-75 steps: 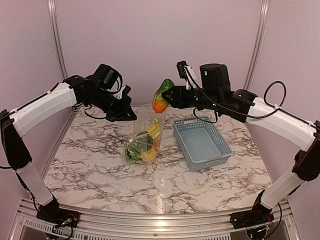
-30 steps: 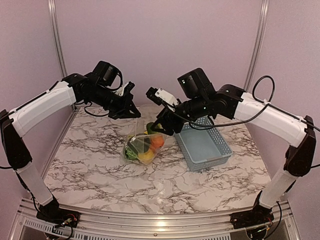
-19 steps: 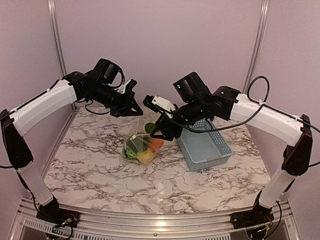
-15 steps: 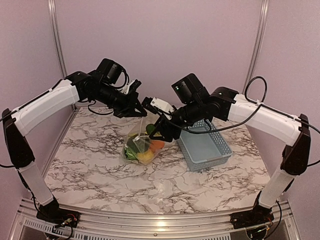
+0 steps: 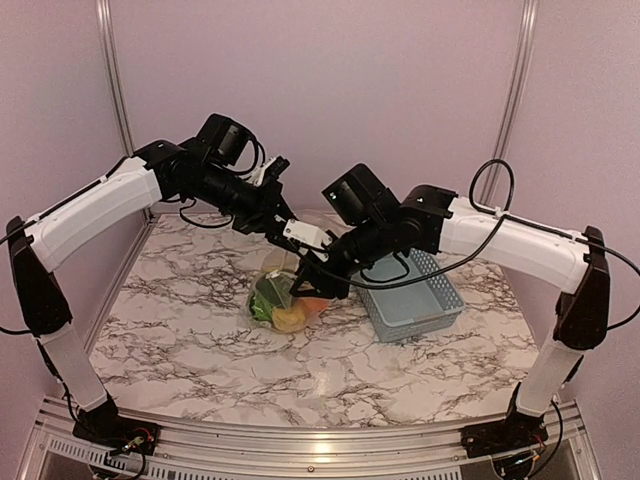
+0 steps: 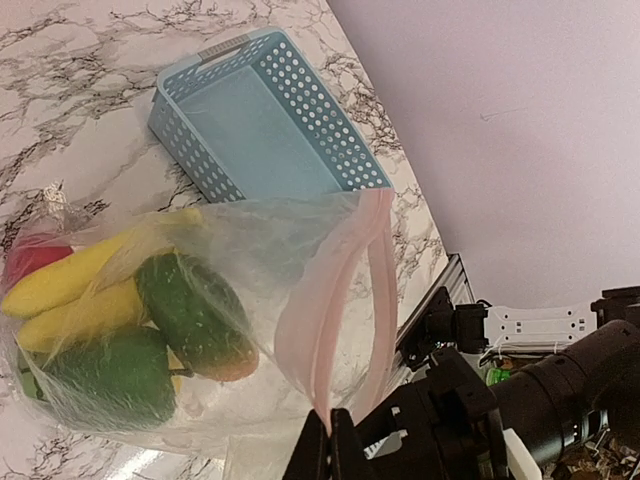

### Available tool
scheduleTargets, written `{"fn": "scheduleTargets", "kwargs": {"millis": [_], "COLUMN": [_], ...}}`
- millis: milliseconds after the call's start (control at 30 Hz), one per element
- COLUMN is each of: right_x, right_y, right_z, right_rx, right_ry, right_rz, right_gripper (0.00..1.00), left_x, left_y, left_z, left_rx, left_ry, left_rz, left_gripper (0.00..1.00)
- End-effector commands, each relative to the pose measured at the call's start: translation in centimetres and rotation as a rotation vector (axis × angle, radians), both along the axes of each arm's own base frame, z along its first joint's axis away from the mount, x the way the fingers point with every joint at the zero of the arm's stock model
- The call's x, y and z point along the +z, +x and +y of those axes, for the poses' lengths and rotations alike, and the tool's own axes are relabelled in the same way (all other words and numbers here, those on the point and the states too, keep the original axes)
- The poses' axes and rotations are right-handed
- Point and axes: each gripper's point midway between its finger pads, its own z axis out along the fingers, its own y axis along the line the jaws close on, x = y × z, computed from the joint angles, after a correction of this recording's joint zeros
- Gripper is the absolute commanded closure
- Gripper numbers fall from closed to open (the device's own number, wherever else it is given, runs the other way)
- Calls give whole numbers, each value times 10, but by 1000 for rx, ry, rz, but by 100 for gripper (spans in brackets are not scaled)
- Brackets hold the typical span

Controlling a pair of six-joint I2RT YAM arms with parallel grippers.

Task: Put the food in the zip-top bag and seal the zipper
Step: Pass from the left arm to the right, then pass from the right arm to the left

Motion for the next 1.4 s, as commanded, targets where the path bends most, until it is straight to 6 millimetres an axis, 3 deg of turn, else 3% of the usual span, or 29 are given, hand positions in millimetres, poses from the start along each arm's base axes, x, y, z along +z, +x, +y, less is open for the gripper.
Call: {"fn": "scheduleTargets", "kwargs": {"millis": [0, 67, 133, 233, 267, 300, 333, 367, 500, 567, 700, 767, 900, 1133, 1367], "right_x": [8, 10, 15, 28, 32, 37, 42, 48, 77, 89, 106, 113, 126, 124, 123], "right_y": [3, 7, 12, 17, 17, 17, 16, 15, 10, 9, 8, 5, 2, 1, -3], "right_z": [3, 7, 10, 14, 15, 17, 18, 19, 22, 22, 22, 23, 29, 33, 29], "right_rx": [-10, -22, -39, -59, -60, -59, -57, -54, -49, -60, -61, -50, -32, -23, -26], "right_ry": [0, 5, 20, 55, 67, 84, 101, 120, 209, 251, 322, 340, 377, 369, 361], "right_rz": [-33, -38, -47, -63, -65, -66, -68, -66, -54, -53, -30, -13, 17, 41, 61], "right_gripper": [79, 89, 98, 100, 100, 100, 100, 100, 100, 100, 100, 100, 100, 100, 100], "left_x": [10, 14, 27, 64, 67, 88, 77, 78, 80, 71, 32, 21, 23, 24, 24], "left_y": [9, 18, 30, 35, 40, 31, 28, 21, -23, -51, -80, -83, -78, -76, -69], "left_z": [-3, 7, 27, 65, 69, 82, 93, 100, 117, 114, 100, 96, 92, 71, 64], "left_rx": [-2, 51, 120, 215, 245, 288, 322, 342, 280, 158, -55, -91, -85, -171, -169], "left_ry": [-8, 32, 98, 139, 124, 67, 64, 29, -123, -174, -148, -134, -154, -206, -221], "left_rz": [-55, -130, -264, -516, -579, -660, -687, -728, -883, -926, -840, -803, -854, -845, -865], "left_gripper": [100, 92, 74, 55, 48, 40, 31, 29, 32, 36, 40, 41, 40, 47, 57]}}
